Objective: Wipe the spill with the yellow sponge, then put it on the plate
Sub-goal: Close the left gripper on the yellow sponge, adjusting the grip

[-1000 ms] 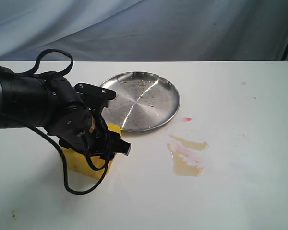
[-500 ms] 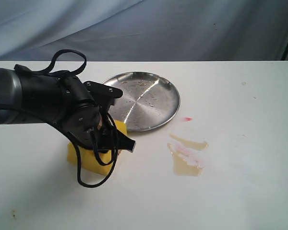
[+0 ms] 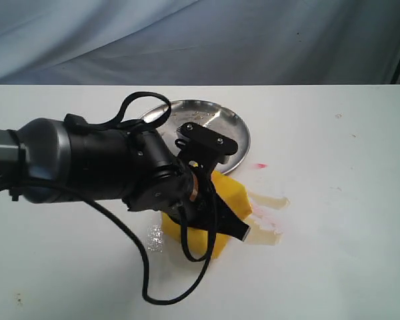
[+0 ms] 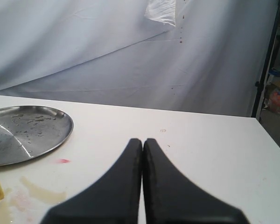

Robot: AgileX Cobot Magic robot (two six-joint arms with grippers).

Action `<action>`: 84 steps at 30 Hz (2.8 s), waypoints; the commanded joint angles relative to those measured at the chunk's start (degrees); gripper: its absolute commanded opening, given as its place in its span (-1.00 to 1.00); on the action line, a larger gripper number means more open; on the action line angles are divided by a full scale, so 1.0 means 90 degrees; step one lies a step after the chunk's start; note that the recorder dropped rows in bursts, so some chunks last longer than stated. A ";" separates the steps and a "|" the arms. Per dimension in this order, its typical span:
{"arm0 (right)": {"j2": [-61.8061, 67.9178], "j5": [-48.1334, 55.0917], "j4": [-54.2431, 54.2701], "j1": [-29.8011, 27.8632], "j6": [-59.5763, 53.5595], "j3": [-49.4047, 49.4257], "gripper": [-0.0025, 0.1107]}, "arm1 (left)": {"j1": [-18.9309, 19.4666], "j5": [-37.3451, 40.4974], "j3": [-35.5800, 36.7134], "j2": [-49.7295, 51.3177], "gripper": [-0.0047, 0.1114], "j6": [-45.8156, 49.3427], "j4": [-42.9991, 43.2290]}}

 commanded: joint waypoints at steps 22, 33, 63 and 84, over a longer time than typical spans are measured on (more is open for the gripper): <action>-0.0028 -0.0010 -0.0024 0.0024 0.0013 0.0022 -0.96 | -0.0069 0.1032 -0.3257 0.2109 -0.92 0.2687 -0.1723; -0.0028 -0.0010 -0.0024 0.0024 0.0013 0.0022 -0.96 | -0.0441 0.2086 -0.3356 0.2213 -0.92 0.3623 -0.2227; -0.0028 -0.0010 -0.0024 0.0024 0.0013 0.0022 -0.96 | 0.0481 0.0494 -0.1102 0.0906 -0.92 0.3393 -0.2200; -0.0028 -0.0010 -0.0024 0.0024 0.0013 0.0022 -0.96 | -0.0614 0.2315 -0.2802 0.1853 -0.92 0.4199 -0.2676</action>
